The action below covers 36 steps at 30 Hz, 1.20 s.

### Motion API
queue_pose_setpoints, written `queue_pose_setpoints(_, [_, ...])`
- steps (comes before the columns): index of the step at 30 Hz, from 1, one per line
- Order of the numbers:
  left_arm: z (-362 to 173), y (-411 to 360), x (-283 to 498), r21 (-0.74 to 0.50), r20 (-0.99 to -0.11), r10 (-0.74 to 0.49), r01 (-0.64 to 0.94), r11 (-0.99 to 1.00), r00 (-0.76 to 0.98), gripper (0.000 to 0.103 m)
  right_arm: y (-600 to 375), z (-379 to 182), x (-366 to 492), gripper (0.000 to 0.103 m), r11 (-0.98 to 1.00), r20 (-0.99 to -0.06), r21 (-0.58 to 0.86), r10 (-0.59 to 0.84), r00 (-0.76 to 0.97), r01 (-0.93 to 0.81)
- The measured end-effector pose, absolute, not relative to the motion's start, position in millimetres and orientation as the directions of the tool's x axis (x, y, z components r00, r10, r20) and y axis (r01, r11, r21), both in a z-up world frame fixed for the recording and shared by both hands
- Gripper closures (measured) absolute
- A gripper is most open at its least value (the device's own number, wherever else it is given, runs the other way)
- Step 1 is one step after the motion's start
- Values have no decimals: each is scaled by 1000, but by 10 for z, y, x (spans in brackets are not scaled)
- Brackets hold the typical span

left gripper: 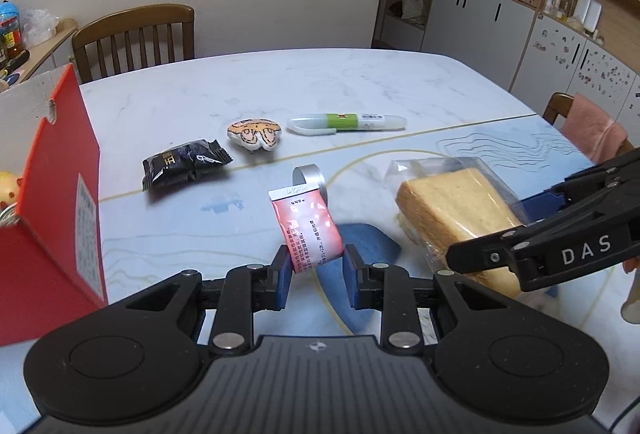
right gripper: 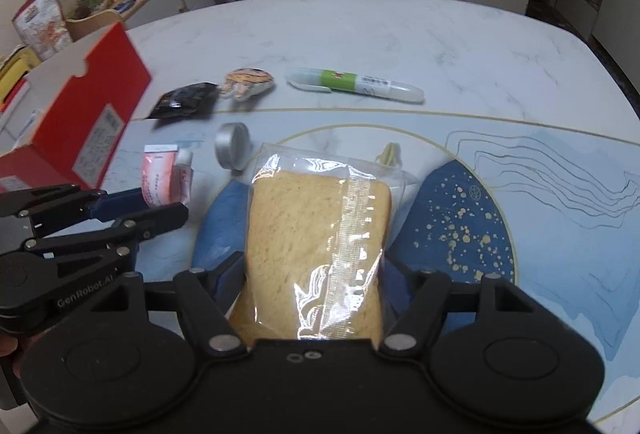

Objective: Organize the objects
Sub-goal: 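Carry the bread bag and pink packet over the shoebox with both tools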

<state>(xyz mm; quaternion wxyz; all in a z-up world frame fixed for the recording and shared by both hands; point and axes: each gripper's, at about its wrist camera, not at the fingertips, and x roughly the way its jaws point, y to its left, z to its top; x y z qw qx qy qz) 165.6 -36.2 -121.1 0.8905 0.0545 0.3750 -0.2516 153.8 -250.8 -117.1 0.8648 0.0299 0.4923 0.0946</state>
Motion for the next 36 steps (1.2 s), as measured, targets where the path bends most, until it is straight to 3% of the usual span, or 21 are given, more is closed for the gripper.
queue_pose_setpoints(22, [-590,339,1182,-105,-658,-418,474,875,627,77,-2189,-613,1212,33,962,-803,160,258,537,-223])
queue_pose_setpoints(36, [-183,1247,1326,-42,-624,-349,416,909,699,77,-1231,-160,1590,33,908,-747,142,359,559,-394])
